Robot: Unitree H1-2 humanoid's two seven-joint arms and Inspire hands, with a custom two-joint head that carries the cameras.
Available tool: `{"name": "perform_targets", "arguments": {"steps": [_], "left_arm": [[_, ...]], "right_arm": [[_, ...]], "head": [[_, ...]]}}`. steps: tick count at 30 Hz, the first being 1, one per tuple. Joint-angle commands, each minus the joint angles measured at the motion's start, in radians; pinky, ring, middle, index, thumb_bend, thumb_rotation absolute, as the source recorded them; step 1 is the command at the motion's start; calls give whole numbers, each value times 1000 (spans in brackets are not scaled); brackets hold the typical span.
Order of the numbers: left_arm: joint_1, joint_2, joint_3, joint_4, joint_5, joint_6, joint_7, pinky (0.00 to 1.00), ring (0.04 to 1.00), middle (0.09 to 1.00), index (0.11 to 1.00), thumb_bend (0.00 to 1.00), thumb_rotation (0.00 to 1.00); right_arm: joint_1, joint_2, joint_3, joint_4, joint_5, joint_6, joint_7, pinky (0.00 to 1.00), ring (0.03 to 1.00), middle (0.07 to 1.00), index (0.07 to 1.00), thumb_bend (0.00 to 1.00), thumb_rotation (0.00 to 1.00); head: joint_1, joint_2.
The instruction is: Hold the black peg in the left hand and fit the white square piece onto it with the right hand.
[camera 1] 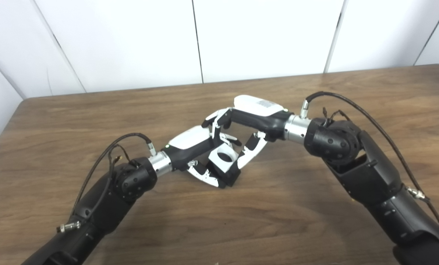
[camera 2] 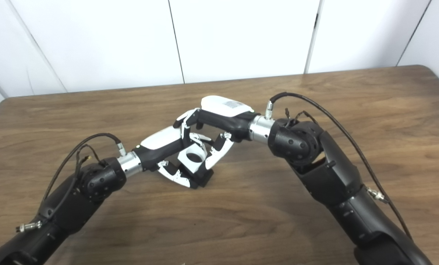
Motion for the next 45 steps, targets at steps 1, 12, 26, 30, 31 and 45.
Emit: {"name": "perform_targets", "arguments": {"steps": [1, 12, 26, 30, 31, 45], "left_arm": [[75, -2, -75, 63, 68, 95, -149, 773, 871, 849, 488, 523, 68], [70, -11, -82, 51, 72, 120, -159, 803, 880, 854, 489, 522, 70], [60, -37, -89, 44, 82, 155, -165, 806, 875, 859, 488, 522, 72], [60, -40, -88, 50, 77, 151, -159, 798, 872, 857, 488, 522, 74], [60, -40, -89, 52, 80, 149, -157, 795, 872, 857, 488, 522, 74], [68, -44, -92, 40, 81, 164, -157, 833, 895, 864, 488, 521, 74]], "right_arm": [[-41, -19, -3, -7, -6, -22, 0, 691, 818, 808, 480, 513, 141], [-41, -21, 15, 10, -11, -38, -4, 691, 815, 805, 481, 514, 141], [-39, -20, 35, 37, -6, -53, 6, 705, 820, 808, 481, 514, 141], [-40, -14, 40, 35, -11, -45, 9, 697, 821, 808, 481, 514, 140], [-41, -11, 42, 37, -10, -46, 8, 696, 822, 808, 481, 514, 141], [-60, 14, 58, 80, -13, -57, -5, 701, 823, 803, 481, 515, 141]], "head": [[1, 1], [24, 7], [96, 18], [102, 18], [101, 19], [103, 21]]}}
